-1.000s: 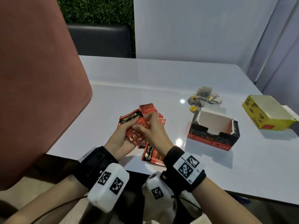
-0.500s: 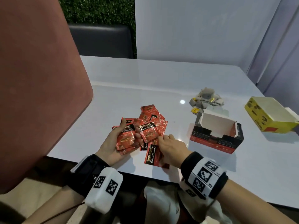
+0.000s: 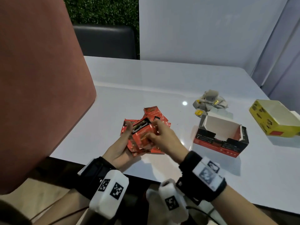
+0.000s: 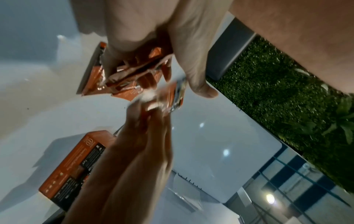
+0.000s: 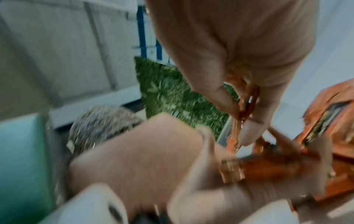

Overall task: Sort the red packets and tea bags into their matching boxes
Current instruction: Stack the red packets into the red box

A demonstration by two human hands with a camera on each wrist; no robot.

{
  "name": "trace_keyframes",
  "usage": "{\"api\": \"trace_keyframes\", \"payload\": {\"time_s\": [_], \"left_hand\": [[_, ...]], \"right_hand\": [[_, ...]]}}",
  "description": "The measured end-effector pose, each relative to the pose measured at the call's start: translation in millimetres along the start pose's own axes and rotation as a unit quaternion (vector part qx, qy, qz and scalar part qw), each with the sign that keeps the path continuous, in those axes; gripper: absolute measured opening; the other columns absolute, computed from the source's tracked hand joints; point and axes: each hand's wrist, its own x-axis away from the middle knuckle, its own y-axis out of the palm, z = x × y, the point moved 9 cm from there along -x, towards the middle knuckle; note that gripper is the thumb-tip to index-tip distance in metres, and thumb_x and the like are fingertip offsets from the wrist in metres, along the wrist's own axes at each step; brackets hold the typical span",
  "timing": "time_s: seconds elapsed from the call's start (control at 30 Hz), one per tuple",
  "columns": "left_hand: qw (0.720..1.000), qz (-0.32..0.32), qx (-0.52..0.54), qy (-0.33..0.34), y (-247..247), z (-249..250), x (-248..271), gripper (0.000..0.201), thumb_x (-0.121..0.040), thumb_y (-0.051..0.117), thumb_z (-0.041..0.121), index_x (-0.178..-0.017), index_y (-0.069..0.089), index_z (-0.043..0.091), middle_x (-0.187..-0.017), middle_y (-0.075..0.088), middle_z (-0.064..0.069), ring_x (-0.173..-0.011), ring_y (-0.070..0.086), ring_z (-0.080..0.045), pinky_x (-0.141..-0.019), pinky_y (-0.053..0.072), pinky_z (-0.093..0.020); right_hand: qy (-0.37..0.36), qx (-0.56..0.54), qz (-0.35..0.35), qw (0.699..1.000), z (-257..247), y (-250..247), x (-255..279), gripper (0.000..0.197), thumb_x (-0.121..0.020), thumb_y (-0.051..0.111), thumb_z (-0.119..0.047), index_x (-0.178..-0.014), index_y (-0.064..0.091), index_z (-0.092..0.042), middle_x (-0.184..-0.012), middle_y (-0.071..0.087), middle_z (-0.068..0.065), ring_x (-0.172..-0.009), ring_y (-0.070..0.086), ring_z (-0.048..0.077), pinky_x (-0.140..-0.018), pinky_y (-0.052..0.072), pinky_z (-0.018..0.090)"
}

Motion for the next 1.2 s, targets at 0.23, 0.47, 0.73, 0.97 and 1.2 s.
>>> {"api": "trace_keyframes", "payload": {"time_s": [0.23,0.47,0.73,0.97,1.2], "left_hand": [[0.994,0.096,-0.046,0.033,-32,17,-8,0.021,-0.094,0.046,0.018,-0.099,0.064,0.008,-0.086,0.072,-0.011,-0.071,0.070,-0.021,-0.073,0.056,-0.043],[0.992,0.116,-0.007,0.040,-46,27,-9,0.030,-0.094,0.045,0.010,-0.120,0.054,0.022,-0.086,0.073,-0.011,-0.069,0.072,-0.018,-0.062,0.057,-0.038],[0.994,0.089,-0.057,0.003,-26,24,-18,0.065,-0.067,0.056,0.056,-0.117,0.055,0.014,-0.094,0.065,-0.012,-0.075,0.067,-0.023,-0.068,0.057,-0.044],[0.995,0.020,-0.091,-0.022,34,4,-33,0.046,-0.075,0.059,0.046,-0.095,0.070,0.006,-0.082,0.070,-0.012,-0.072,0.067,-0.023,-0.078,0.056,-0.039],[0.991,0.056,-0.103,-0.059,34,1,-31,0.018,-0.094,0.046,0.015,-0.098,0.062,0.008,-0.086,0.068,-0.013,-0.069,0.068,-0.022,-0.064,0.058,-0.034]], "right_hand": [[-0.030,0.113,0.015,0.993,-8,8,-37,0.030,-0.094,0.052,-0.029,-0.114,0.059,-0.008,-0.098,0.059,0.004,-0.077,0.054,0.014,-0.074,0.048,0.028],[0.078,0.409,-0.033,0.909,46,12,-65,0.071,-0.081,0.069,-0.026,-0.136,0.028,-0.004,-0.137,0.039,0.019,-0.128,0.038,0.034,-0.099,0.040,0.042],[-0.020,0.167,0.065,0.984,9,-25,-51,0.047,-0.084,0.061,-0.008,-0.125,0.038,-0.012,-0.110,0.062,0.013,-0.099,0.060,0.031,-0.082,0.051,0.042],[-0.049,0.046,0.033,0.997,-2,-31,-26,0.050,-0.076,0.076,-0.025,-0.117,0.051,-0.012,-0.092,0.058,0.003,-0.083,0.056,0.018,-0.060,0.048,0.021],[-0.162,0.325,-0.091,0.927,-18,-36,-15,0.106,-0.069,0.075,-0.049,-0.148,0.013,-0.018,-0.152,0.019,0.009,-0.140,0.013,0.025,-0.115,0.021,0.042]]}}
